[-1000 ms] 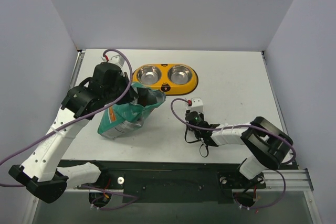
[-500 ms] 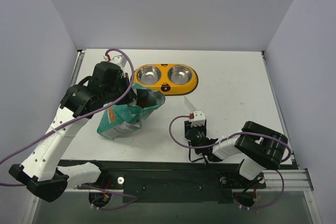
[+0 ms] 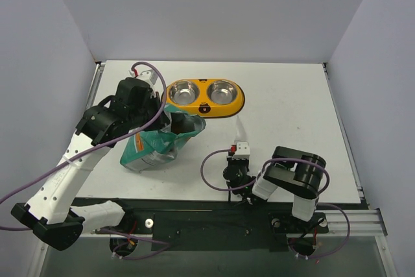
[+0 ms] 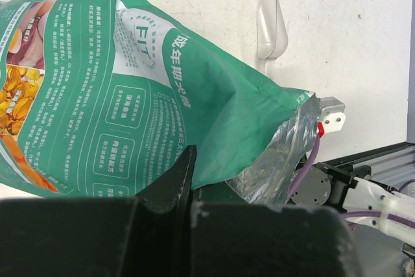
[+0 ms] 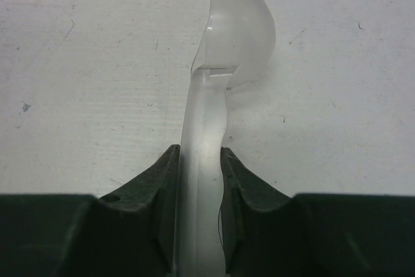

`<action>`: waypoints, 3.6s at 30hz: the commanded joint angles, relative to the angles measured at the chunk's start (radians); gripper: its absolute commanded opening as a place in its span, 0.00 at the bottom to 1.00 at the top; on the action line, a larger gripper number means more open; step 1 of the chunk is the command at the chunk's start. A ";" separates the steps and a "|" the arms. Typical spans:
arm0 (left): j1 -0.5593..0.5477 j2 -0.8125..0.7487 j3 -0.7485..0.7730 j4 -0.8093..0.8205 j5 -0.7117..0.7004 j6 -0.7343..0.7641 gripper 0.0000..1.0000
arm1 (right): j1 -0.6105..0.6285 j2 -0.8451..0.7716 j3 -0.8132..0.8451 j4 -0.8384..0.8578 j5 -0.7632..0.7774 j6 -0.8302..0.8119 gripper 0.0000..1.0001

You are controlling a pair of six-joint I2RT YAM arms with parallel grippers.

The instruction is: Serve the pet food

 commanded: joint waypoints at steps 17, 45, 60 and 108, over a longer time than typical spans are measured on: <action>-0.029 -0.014 -0.061 0.091 -0.010 -0.037 0.00 | -0.045 -1.043 0.691 -2.249 -0.761 0.487 0.00; -0.299 0.051 0.099 0.066 -0.322 0.202 0.00 | -0.100 -0.718 1.404 -2.313 -1.244 0.249 0.00; -0.373 0.026 0.179 0.100 -0.374 0.268 0.00 | -0.155 -0.534 1.452 -2.207 -1.243 0.283 0.00; -0.345 0.118 0.211 0.260 0.006 -0.060 0.00 | -0.445 -0.228 1.428 -2.498 -1.209 -0.019 0.00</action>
